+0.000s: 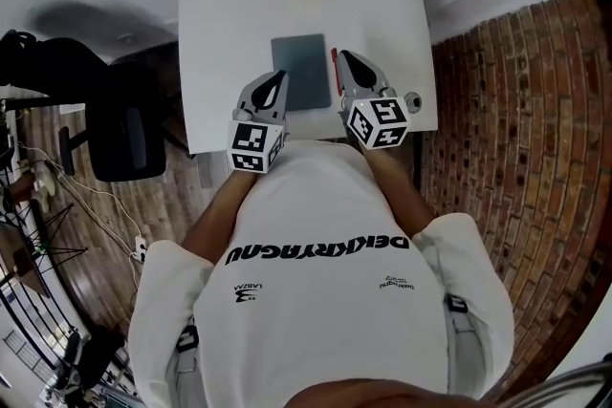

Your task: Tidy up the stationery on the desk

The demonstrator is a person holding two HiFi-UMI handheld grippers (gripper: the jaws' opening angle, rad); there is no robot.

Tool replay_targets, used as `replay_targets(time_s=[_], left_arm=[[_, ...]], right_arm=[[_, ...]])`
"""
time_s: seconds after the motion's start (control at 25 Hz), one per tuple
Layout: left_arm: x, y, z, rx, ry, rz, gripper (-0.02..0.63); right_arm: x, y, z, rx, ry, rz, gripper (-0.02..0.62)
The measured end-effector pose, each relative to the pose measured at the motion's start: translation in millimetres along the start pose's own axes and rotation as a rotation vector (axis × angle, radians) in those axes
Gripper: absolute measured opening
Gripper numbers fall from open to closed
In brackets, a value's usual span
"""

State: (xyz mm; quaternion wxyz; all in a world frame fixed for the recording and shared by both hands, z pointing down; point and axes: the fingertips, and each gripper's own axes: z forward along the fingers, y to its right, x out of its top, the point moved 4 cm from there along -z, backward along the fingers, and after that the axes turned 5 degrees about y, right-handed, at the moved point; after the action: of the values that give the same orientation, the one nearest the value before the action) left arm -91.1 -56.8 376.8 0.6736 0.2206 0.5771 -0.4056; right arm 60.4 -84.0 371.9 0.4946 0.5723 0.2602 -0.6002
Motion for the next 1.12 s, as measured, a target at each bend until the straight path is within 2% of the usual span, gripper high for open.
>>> replay_targets(time_s=[0.32,0.64,1.12], left_arm=[[3.3,4.1,2.9,-0.022,0.022,0.037,-0.002],[6.1,4.2,4.5,-0.020,0.035,0.032,-0.002],[3.8,5.5,7.5,-0.019,0.031,0.047,-0.002]], right_arm=[[-4.2,-17.8,-6.4,0.046,0.009,-0.042,-0.003],[-2.6,-12.2,-9.9,0.028,0.015,-0.056,-0.003],[-6.4,-10.7,-9.6,0.050,0.003,-0.056,-0.003]])
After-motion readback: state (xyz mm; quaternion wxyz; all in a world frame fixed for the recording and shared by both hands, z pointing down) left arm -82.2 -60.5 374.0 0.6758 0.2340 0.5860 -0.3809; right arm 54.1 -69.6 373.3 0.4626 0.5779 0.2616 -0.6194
